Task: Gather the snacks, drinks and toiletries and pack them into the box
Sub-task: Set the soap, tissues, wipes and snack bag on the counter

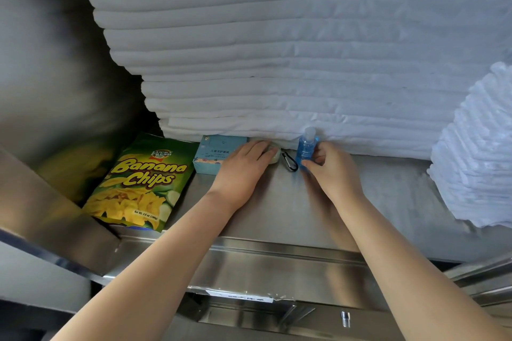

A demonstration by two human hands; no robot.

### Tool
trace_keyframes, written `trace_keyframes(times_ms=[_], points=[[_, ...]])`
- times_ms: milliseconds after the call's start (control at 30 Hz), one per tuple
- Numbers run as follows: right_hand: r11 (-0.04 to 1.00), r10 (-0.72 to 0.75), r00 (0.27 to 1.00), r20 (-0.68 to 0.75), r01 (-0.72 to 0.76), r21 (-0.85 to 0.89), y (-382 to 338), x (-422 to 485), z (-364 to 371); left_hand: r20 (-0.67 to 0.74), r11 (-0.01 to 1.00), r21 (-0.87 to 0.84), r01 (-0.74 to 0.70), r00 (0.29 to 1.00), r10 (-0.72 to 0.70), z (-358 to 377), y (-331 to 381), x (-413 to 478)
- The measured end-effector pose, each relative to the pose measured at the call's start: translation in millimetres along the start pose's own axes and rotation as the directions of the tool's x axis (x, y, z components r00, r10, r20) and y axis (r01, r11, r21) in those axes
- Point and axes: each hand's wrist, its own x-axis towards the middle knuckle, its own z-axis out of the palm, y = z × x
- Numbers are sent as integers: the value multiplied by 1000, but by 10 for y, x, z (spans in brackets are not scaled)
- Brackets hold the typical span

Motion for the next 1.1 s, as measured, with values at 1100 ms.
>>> trace_keyframes(times_ms=[1100], points=[[843,-126,957,262,242,-481,347,-1519,-388,269,976,132,173,941,-204,31,902,-1086]])
